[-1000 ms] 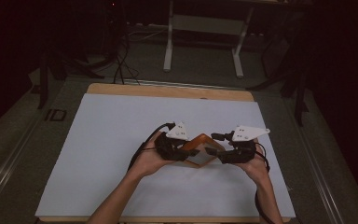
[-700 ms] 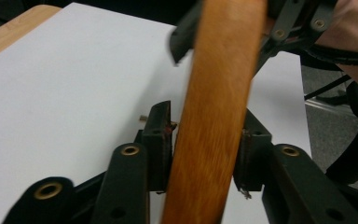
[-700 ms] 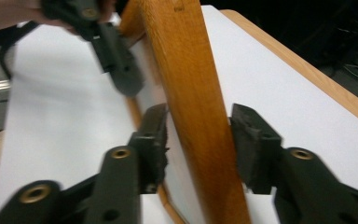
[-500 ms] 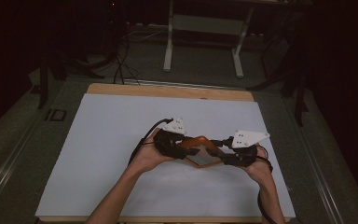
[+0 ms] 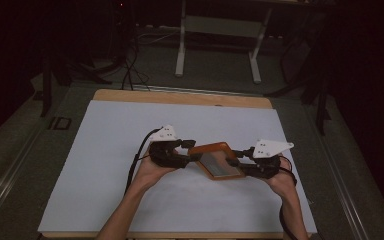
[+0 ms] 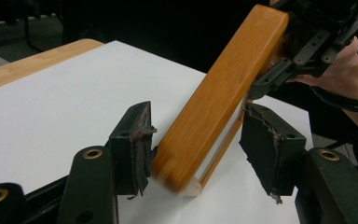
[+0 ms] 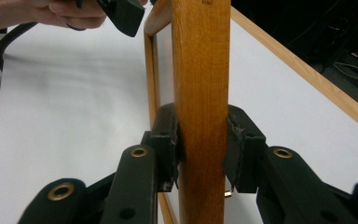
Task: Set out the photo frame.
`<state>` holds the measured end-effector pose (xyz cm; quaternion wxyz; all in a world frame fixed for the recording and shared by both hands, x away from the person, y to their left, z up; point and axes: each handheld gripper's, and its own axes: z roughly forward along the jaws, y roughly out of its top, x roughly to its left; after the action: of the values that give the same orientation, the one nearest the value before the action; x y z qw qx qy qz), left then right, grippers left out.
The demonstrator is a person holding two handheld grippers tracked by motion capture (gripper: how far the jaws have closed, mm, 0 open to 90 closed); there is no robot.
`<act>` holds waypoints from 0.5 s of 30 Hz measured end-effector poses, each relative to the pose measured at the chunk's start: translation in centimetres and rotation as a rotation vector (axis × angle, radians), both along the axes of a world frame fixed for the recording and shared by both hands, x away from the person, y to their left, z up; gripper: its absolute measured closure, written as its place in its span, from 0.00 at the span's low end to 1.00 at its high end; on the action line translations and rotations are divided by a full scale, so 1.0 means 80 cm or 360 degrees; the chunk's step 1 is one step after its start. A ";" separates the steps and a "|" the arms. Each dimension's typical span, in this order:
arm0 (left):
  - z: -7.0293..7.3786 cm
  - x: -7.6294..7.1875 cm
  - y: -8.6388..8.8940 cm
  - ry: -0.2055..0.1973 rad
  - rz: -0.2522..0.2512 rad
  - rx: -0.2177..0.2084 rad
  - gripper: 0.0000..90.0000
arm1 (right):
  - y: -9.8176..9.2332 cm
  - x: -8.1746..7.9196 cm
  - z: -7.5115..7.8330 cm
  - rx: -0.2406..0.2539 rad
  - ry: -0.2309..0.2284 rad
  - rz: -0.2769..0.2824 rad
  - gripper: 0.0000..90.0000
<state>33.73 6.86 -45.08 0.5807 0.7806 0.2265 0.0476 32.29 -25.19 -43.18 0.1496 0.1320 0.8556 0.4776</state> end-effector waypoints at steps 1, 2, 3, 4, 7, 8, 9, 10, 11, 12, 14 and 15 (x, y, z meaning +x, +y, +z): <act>-0.002 0.001 0.000 0.0001 -0.0001 0.0004 0.47 | -0.001 0.000 0.000 -0.0003 0.0004 -0.0001 0.75; -0.004 0.001 -0.001 0.0002 0.0005 0.0006 0.47 | -0.002 0.000 0.000 -0.0003 0.0005 -0.0002 0.75; -0.007 0.002 -0.003 0.0004 0.0007 0.0016 0.47 | -0.002 0.000 0.000 -0.0002 0.0007 -0.0004 0.75; -0.010 0.003 -0.004 0.0006 0.0011 0.0015 0.46 | -0.003 0.000 0.000 -0.0003 0.0008 -0.0005 0.76; -0.021 0.010 -0.010 0.0038 0.0007 0.0040 0.46 | -0.005 0.000 -0.001 -0.0004 0.0012 -0.0005 0.76; -0.025 0.011 -0.012 0.0053 0.0006 0.0044 0.46 | -0.006 0.000 -0.001 -0.0005 0.0015 -0.0005 0.76; -0.029 0.013 -0.015 0.0063 0.0001 0.0061 0.46 | -0.006 0.000 -0.001 -0.0005 0.0016 -0.0006 0.76; -0.034 0.016 -0.020 0.0075 -0.0005 0.0072 0.46 | -0.007 0.000 -0.001 -0.0005 0.0017 -0.0004 0.76; -0.037 0.017 -0.022 0.0085 -0.0013 0.0080 0.45 | -0.007 0.000 -0.001 -0.0002 0.0013 -0.0002 0.76; -0.042 0.019 -0.027 0.0096 -0.0026 0.0086 0.45 | -0.008 0.000 -0.001 0.0000 0.0015 -0.0004 0.76; -0.048 0.020 -0.035 0.0105 -0.0044 0.0098 0.46 | -0.009 0.001 -0.002 0.0006 0.0022 -0.0008 0.76; -0.049 0.020 -0.038 0.0104 -0.0050 0.0107 0.46 | -0.010 0.001 -0.002 0.0012 0.0022 -0.0008 0.76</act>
<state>35.34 3.83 -49.04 0.5470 0.8043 0.2313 0.0206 32.38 -25.97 -43.38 0.1443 0.1381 0.8546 0.4794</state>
